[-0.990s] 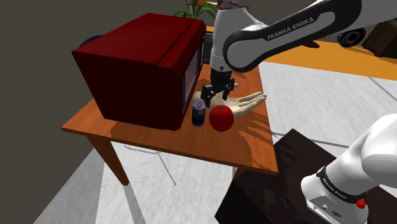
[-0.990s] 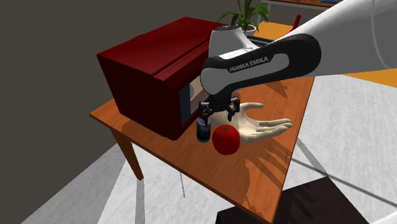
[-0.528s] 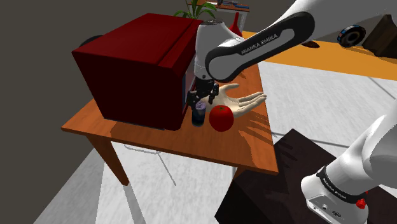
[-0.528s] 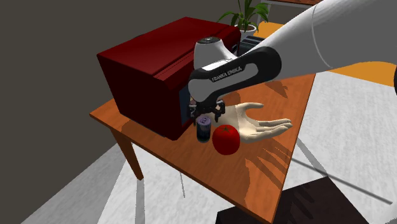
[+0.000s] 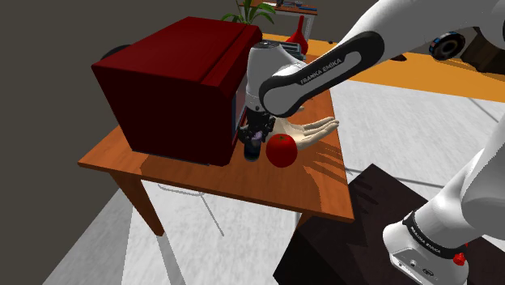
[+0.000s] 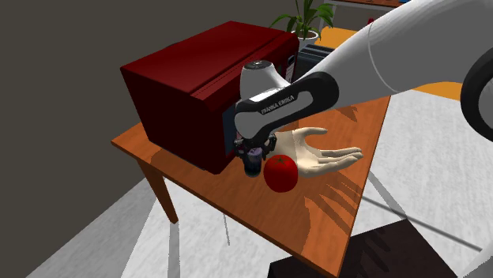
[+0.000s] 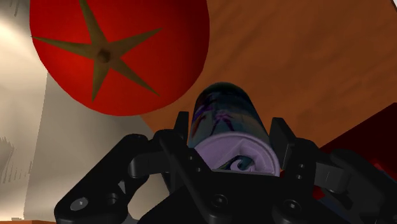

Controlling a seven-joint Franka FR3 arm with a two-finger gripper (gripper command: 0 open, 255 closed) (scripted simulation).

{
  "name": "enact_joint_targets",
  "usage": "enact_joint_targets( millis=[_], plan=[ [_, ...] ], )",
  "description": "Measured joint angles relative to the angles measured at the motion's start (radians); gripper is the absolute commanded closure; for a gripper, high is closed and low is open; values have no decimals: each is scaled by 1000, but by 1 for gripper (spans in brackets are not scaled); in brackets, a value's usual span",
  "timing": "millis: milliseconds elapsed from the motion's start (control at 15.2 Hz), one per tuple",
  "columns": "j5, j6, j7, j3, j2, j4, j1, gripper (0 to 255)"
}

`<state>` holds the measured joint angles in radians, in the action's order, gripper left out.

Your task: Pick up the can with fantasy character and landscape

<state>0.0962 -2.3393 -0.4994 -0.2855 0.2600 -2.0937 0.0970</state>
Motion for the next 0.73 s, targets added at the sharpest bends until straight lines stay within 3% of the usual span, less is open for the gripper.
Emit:
enact_joint_targets(
  millis=[726],
  plan=[
    [-3, 10, 2, -1, -7, 3, -1, 255]
  ],
)
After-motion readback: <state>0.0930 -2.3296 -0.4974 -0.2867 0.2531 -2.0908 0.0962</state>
